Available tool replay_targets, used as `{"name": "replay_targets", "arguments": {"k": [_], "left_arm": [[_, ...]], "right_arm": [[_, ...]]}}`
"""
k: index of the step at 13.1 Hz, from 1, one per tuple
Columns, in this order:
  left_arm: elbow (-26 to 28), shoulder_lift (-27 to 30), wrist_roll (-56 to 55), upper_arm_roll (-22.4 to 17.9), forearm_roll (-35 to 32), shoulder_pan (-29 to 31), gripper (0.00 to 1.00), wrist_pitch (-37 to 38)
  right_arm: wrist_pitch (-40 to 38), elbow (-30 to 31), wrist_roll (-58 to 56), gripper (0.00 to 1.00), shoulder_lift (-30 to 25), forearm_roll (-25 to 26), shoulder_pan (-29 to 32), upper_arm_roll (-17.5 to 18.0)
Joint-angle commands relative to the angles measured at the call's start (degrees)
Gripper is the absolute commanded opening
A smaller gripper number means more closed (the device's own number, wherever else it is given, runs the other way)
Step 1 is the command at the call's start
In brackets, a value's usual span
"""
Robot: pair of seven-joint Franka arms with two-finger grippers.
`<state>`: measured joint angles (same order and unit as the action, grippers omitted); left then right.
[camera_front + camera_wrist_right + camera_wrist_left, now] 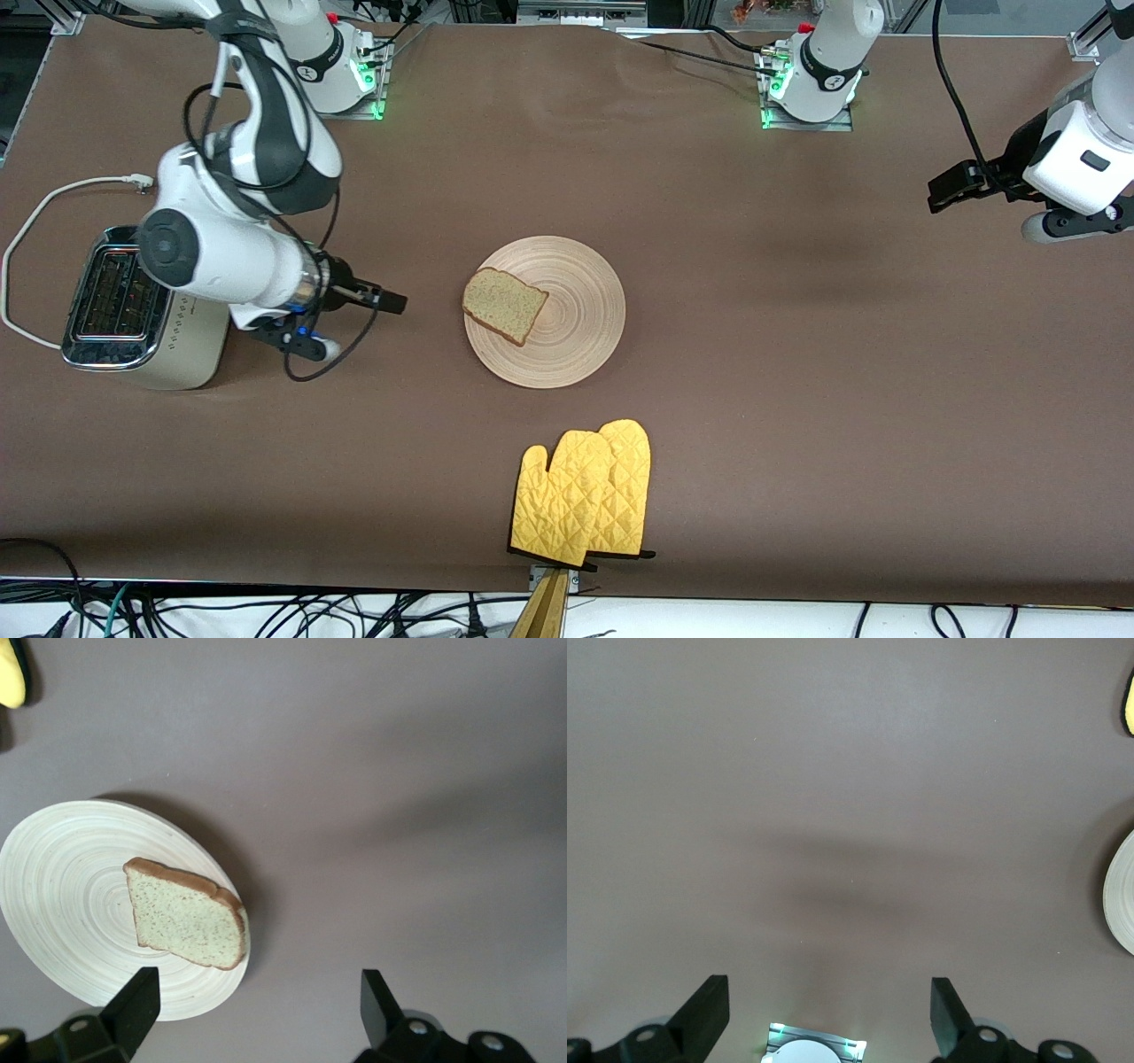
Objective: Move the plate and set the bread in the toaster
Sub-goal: 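Move the right gripper from the toaster to the bread slice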
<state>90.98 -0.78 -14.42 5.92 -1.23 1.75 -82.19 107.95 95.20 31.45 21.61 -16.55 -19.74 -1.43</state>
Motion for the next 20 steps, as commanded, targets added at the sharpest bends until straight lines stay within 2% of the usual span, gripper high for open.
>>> {"name": "replay_targets", "arguments": {"k": [1,5,11,20], "left_arm": [[-1.8,-1.4,0.1,0.7,0.1,0.7,1.0,0.8],[-1.9,-1.4,0.3,0.7,0.1,0.8,1.0,0.7],[-1.7,-1.4,0.2,0.5,1.9,1.3,1.0,0.5],[-1.4,-1.4,0.4,0.4,2.1,2.3,1.0,0.5]], "right_arm": [[2.9,0.4,2.8,1.0,2.1,-0.9,-2.8,-0.3],[8.6,1.5,10.1,1.0,5.4,-0.9,-7.5,-0.3],[17.4,8.8,10.4,1.0,5.6,-0.9,-8.4,0.5],[17.7,12.8,10.5,1.0,5.7,-3.0,-8.6,1.3]]}}
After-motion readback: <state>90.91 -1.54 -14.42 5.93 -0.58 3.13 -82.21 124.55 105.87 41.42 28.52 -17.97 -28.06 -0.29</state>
